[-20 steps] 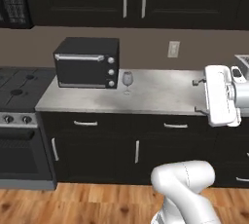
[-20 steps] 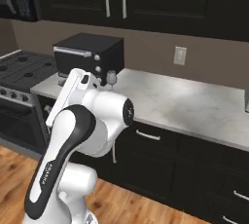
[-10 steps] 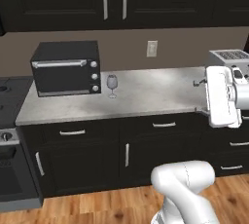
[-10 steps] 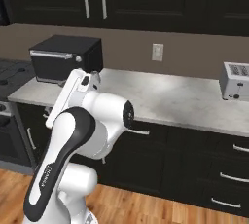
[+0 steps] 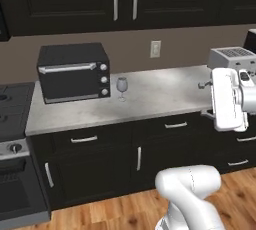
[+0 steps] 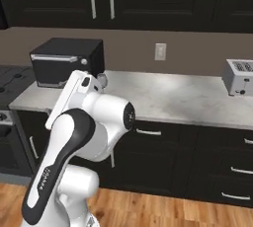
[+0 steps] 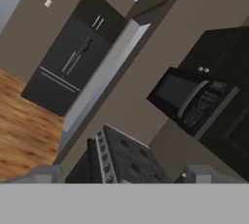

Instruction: Retrieve the wine glasses from the counter and place one next to each plate.

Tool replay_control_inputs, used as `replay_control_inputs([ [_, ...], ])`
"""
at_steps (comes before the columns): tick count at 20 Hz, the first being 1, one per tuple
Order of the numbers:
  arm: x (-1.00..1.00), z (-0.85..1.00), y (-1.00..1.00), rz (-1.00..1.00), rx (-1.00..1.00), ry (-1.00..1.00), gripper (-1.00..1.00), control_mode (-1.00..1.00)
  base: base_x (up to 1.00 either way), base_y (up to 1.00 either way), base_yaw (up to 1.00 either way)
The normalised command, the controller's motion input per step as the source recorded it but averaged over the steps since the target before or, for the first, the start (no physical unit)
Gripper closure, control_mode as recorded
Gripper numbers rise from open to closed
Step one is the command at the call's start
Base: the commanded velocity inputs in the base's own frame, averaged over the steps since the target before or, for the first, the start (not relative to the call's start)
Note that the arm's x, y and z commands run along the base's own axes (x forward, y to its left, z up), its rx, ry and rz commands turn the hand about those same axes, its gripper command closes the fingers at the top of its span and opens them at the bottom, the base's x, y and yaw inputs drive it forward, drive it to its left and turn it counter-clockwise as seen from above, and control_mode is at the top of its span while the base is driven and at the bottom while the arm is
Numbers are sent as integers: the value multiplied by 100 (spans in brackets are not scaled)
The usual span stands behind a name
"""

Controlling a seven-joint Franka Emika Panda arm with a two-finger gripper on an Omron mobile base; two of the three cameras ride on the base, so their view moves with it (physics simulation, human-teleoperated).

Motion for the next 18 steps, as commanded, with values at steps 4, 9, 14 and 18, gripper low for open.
replay_control_inputs([
  [4, 0, 0, 0, 0, 0, 0, -100, 100, 17, 34, -7],
  [9, 0, 0, 0, 0, 0, 0, -100, 100, 88, 10, -1],
  [14, 0, 0, 0, 0, 0, 0, -100, 100, 77, 51, -2],
  [18, 0, 0, 0, 0, 0, 0, -100, 100, 50, 52, -5],
])
